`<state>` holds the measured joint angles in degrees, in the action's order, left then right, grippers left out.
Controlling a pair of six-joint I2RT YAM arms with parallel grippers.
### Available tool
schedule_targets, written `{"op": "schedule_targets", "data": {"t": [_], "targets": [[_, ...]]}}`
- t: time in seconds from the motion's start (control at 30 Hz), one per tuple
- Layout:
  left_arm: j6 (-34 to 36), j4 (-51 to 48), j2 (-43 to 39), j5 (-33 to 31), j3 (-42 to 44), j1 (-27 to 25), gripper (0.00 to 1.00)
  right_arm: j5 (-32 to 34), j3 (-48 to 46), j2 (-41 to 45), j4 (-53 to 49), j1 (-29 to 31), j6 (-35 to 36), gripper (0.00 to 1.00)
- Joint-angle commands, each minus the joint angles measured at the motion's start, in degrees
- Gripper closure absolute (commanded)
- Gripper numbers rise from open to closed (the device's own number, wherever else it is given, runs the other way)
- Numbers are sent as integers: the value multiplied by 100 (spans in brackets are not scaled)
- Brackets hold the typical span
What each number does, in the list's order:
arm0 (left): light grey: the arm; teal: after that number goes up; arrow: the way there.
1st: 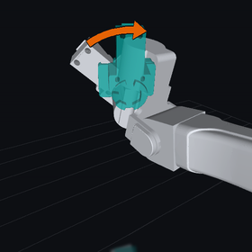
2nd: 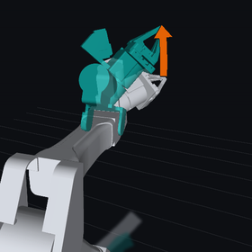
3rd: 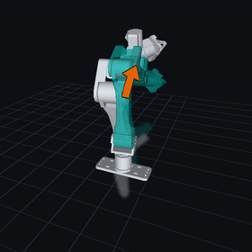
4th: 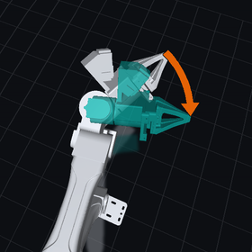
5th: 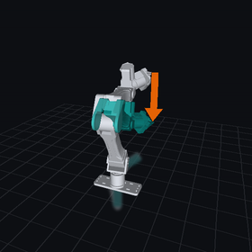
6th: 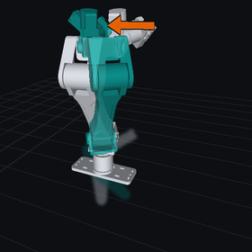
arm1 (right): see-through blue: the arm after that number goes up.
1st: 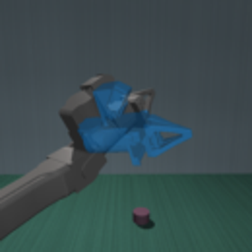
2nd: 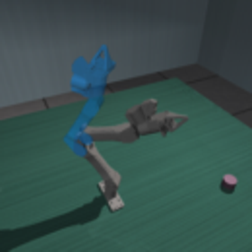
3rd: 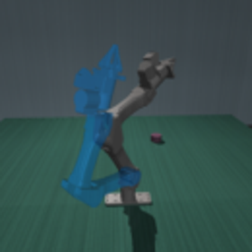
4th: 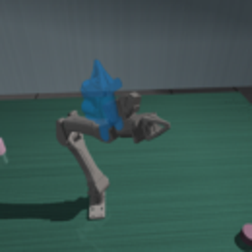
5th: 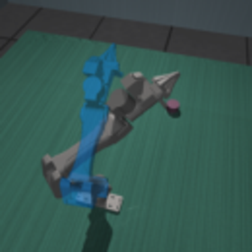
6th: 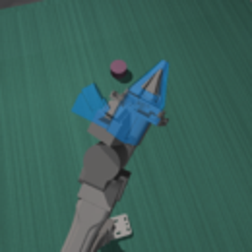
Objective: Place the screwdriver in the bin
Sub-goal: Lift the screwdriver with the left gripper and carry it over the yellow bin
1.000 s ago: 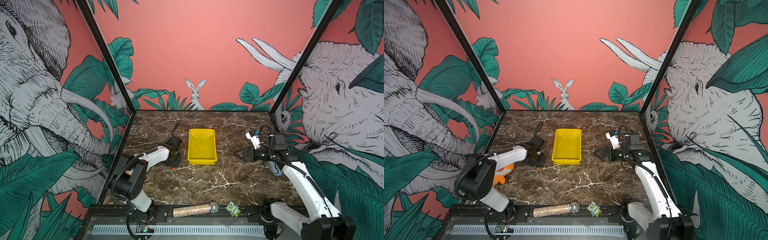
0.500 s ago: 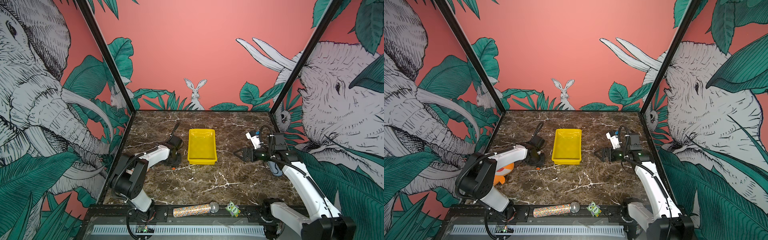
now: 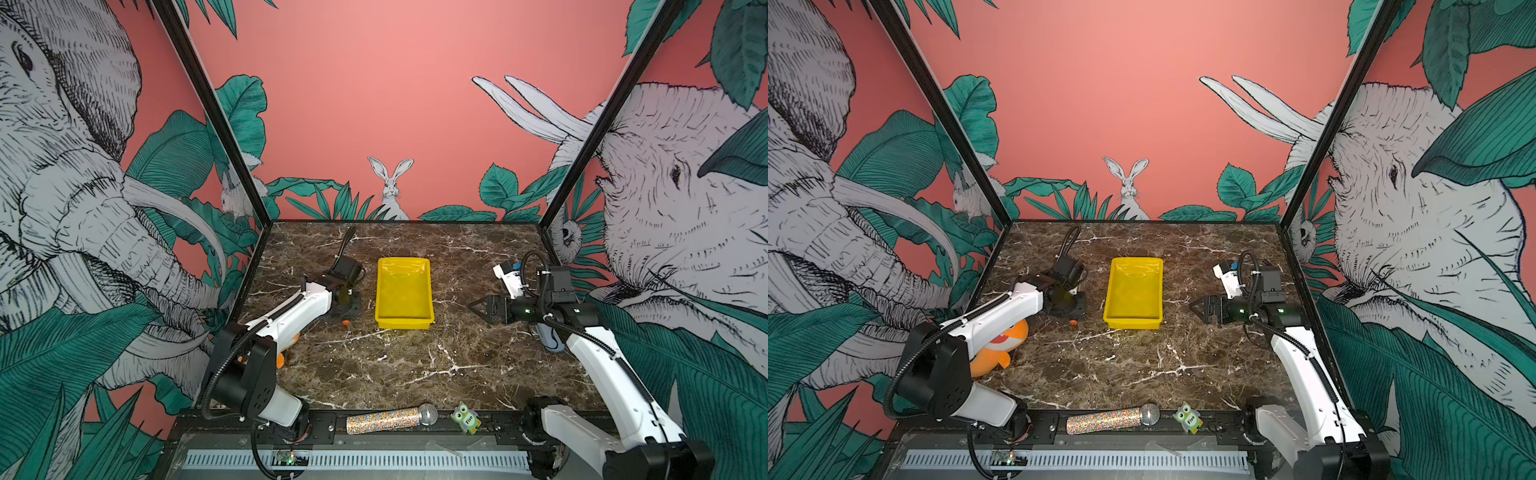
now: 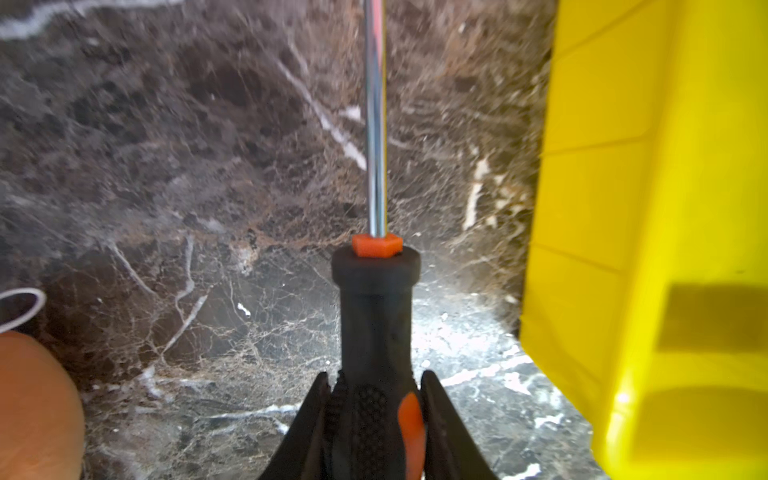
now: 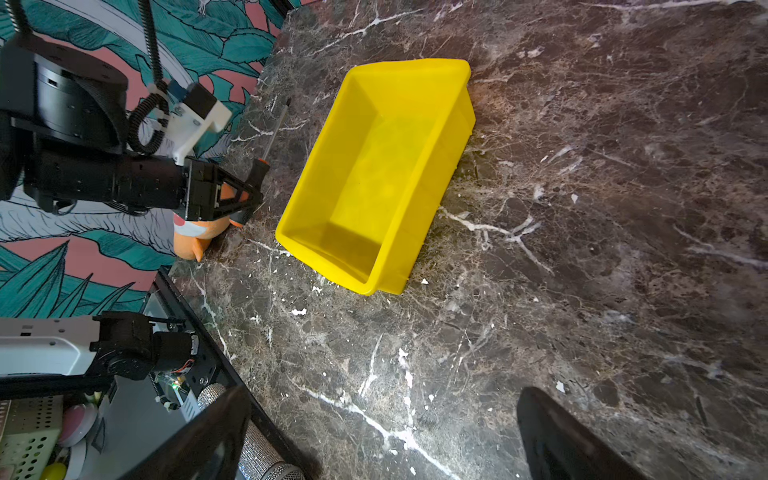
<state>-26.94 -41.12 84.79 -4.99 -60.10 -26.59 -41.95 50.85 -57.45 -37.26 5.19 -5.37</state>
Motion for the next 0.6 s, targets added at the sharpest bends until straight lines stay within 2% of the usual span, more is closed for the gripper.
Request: {"op": "schedule_targets", "data": {"t": [0.0,0.1,0.3,0.4,0.57], "targets": [[4,-325,-326,65,-358,-88,100,47,-31,85,-36,-25,150,0],[147,-399,-314,-27,-866,-396,100,47,-23,83,-19,-26,150,1],[795,-702,441,-177,-2088,-1220,100,24,-13,88,-27,-27,156,1],[1078,-528,807,306,-2261,-1524,100,51,-14,133,-69,-21,175,1],[1314,-106,1201,587,-2164,-1805,100,90,-29,207,-89,-20,192,1]]}}
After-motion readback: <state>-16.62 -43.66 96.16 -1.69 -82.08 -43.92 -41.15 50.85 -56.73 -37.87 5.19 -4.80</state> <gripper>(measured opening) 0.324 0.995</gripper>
